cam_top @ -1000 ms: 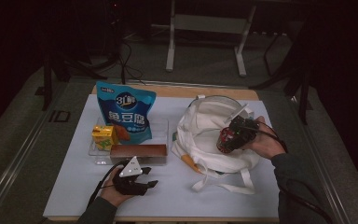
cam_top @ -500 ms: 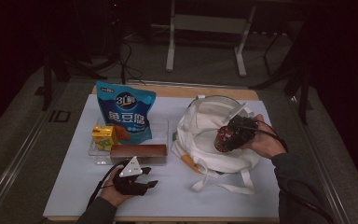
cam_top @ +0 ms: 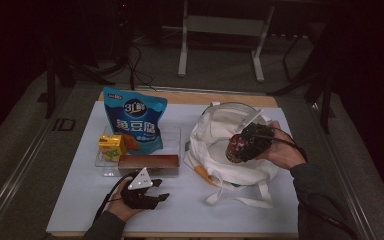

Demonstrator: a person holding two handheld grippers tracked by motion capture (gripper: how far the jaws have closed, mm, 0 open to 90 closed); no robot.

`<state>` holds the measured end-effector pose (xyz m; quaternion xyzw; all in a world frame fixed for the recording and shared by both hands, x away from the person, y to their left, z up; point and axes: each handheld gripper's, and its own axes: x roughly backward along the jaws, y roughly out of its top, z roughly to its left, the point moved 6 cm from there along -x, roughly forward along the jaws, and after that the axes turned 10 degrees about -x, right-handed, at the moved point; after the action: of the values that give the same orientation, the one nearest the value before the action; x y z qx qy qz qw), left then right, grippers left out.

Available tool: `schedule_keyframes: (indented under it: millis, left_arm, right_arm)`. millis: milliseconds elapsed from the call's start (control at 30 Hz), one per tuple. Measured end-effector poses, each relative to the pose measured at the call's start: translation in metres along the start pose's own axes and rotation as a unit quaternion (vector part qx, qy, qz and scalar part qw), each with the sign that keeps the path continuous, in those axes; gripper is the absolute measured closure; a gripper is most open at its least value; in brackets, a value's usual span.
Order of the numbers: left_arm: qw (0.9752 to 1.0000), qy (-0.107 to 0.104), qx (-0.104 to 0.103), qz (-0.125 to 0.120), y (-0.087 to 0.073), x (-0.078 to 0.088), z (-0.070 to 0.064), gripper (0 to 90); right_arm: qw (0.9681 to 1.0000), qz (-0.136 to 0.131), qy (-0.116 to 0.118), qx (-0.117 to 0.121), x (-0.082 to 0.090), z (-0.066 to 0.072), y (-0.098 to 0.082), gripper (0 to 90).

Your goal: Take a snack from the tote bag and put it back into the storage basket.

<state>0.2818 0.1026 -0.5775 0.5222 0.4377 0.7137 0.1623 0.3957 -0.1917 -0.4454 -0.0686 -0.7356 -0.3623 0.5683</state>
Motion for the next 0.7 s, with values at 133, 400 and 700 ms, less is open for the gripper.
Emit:
schedule_keyframes:
  millis: [133,400,700]
  left_arm:
    - [1.0,0.0,0.0,0.0,0.0,0.0,0.0,43.0]
    - [1.0,0.0,0.0,-0.001,0.0,0.0,0.0,43.0]
    - [1.0,0.0,0.0,0.0,0.0,0.0,0.0,43.0]
  right_arm:
    - [1.0,-0.003,0.006,0.005,0.001,0.004,0.002,23.9]
    - [0.9998,-0.005,0.01,0.019,0.005,0.01,0.007,23.8]
    - [0.9992,-0.006,0.017,0.035,0.007,0.019,0.014,23.9]
